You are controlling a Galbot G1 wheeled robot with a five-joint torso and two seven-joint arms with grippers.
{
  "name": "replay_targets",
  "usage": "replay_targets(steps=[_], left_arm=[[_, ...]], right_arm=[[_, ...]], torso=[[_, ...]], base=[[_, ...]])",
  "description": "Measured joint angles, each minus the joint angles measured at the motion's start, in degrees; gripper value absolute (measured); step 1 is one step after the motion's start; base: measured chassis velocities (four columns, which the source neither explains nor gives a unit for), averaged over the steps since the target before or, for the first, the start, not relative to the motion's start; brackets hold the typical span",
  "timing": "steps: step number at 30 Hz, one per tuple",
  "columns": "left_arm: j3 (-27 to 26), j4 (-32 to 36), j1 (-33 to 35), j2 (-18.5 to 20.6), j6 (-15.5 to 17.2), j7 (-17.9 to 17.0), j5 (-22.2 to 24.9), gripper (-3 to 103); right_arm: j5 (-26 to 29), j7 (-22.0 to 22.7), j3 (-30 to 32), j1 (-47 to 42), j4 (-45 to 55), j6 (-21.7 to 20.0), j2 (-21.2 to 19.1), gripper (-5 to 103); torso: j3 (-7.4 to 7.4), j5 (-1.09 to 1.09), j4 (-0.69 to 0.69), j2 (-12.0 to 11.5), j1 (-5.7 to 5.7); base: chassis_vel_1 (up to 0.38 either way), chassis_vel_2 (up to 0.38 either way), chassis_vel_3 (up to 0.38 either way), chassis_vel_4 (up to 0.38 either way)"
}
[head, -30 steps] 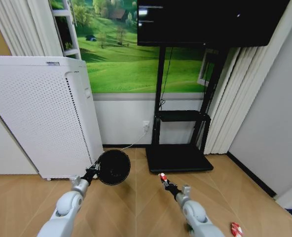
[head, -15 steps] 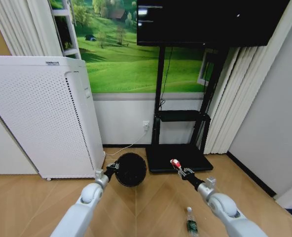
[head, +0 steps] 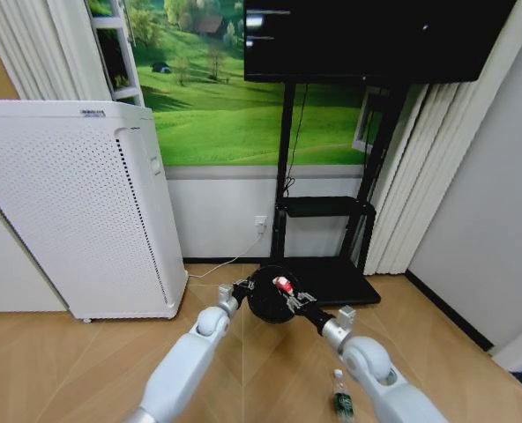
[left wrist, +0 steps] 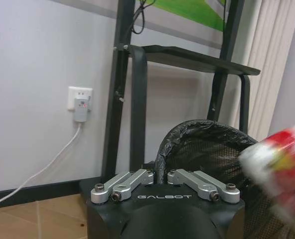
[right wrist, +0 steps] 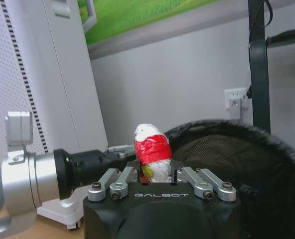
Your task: Pick up the trash bin and place the garbage on the floor into it.
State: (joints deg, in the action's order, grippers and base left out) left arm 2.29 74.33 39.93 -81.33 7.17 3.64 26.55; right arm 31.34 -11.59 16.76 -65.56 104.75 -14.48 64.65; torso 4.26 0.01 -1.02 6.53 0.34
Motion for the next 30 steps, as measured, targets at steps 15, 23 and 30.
replay_targets(steps=[15,23,30], left_arm=[[0.93,5.69,2.11,1.93,0.59,-1.56,0.14,7],[-0.36,9.66,4.08,4.12,1.34,-2.15,1.01,7],[-1.75,12.79,7.2,6.52,1.58,-2.17,0.83,7]], right_arm=[[-3.35,4.53,4.61,-1.13,-1.74,1.07,-0.61,78],[-1.96,8.25,14.68,-5.43,4.19,1.44,0.39,98],[-0.71,11.08,20.29,-8.28,6.2,-0.28,-0.02,100]], torso=[[0.0,-0.01,-0.01,0.0,0.0],[0.0,-0.02,-0.01,0.01,0.0],[-0.01,-0.02,-0.02,0.01,-0.01]], base=[[0.0,0.0,0.0,0.0],[0.0,0.0,0.0,0.0],[0.0,0.0,0.0,0.0]])
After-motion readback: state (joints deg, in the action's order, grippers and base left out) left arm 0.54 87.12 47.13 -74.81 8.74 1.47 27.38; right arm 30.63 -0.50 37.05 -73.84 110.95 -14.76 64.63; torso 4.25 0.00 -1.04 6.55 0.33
